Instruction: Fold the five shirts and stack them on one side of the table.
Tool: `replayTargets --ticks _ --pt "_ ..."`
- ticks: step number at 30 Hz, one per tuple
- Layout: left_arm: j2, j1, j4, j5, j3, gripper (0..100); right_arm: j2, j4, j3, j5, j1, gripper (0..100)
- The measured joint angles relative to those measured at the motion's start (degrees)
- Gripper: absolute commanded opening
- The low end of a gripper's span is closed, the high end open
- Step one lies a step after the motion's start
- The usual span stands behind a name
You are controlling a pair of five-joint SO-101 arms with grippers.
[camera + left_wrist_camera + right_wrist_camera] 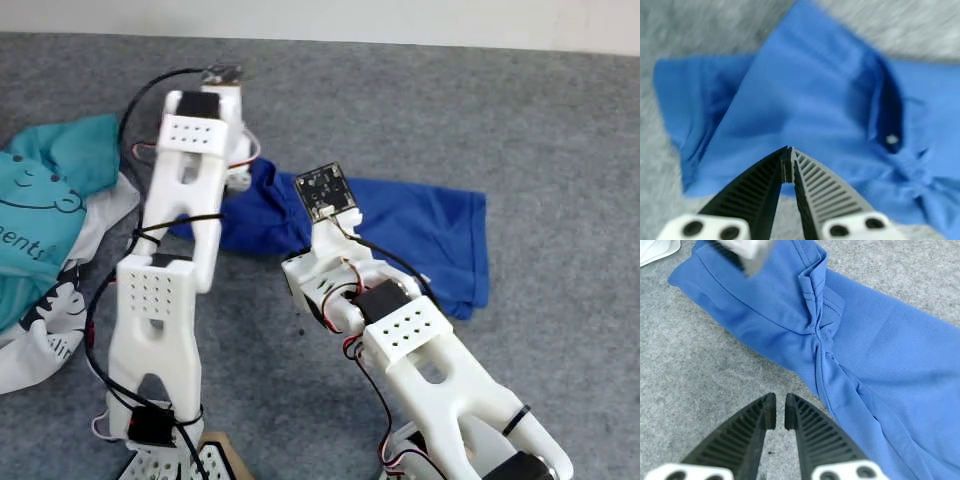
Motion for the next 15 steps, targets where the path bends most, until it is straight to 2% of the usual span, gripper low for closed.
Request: replayTargets --ticks 7,11,15 --pt "0.00 -2.37 0.35 -1.41 4.22 1 0.00 0.00 0.00 0.00 0.00 5.0" --pt "-3.69 -2.46 0.00 -1.67 11.78 1 0.00 0.00 0.00 0.00 0.00 4.9" --pt "-13.89 -2.46 -8.97 -2.73 27.87 1 0.00 0.00 0.00 0.00 0.00 4.8"
